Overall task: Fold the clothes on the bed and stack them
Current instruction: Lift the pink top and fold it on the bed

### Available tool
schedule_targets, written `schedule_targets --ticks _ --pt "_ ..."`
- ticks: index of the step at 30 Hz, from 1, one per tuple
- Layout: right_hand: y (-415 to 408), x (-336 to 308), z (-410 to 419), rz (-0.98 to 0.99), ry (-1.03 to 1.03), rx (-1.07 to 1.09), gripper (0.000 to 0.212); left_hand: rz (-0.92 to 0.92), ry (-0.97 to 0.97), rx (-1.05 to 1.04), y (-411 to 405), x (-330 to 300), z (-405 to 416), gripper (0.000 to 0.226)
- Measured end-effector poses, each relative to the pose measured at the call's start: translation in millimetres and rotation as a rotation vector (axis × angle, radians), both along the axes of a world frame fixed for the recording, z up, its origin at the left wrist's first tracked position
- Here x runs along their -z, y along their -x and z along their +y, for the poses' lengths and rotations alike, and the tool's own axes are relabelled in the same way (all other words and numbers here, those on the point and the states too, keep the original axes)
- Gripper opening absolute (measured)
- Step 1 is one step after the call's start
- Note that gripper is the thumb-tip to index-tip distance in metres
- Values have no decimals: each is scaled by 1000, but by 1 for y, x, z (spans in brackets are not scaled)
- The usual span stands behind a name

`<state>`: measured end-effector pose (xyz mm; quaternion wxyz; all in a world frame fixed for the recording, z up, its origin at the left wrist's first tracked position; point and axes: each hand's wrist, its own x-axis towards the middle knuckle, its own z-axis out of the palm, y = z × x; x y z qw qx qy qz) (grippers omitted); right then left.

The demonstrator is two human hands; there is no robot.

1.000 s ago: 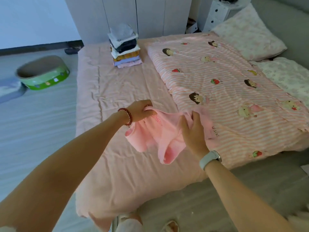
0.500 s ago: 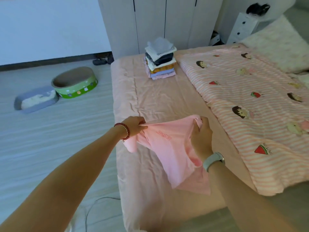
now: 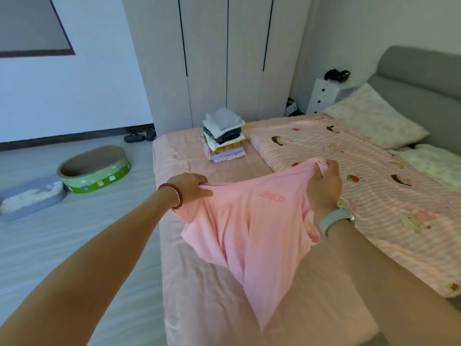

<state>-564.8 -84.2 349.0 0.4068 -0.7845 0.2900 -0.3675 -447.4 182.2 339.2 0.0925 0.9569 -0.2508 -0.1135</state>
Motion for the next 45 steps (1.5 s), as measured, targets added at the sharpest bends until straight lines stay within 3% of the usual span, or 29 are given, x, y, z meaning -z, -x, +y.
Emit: schedule_targets --ticks 3,6,11,16,19,23,29,36,41,45 --pt "-1 -16 -6 -50 -8 37 27 -24 243 -78 -5 -23 -8 23" --pt "-1 -34 -12 -148 -75 22 26 13 723 -170 -3 -42 -20 8" --pt "0 -61 -25 -255 -147 -5 27 141 1123 -312 -4 -77 -25 20" --pt "4 -83 -25 -291 -107 -49 28 -187 738 -209 -4 -93 -33 5" --pt "13 -92 -23 -305 93 -21 28 -333 621 -207 3 -101 -34 18" --pt "21 -108 -22 -344 294 69 29 -565 802 -134 12 -128 -35 19" --pt "10 -145 -25 -445 370 145 30 -693 1035 -50 11 -174 -44 23" --pt "-37 -134 -52 -361 399 123 29 -689 976 -67 -38 -154 -65 25" --pt "-109 -69 -85 -26 349 2 28 -538 739 -163 -103 -80 -96 26" --pt "-179 21 -112 322 114 -138 38 -334 504 -352 -162 17 -125 45"
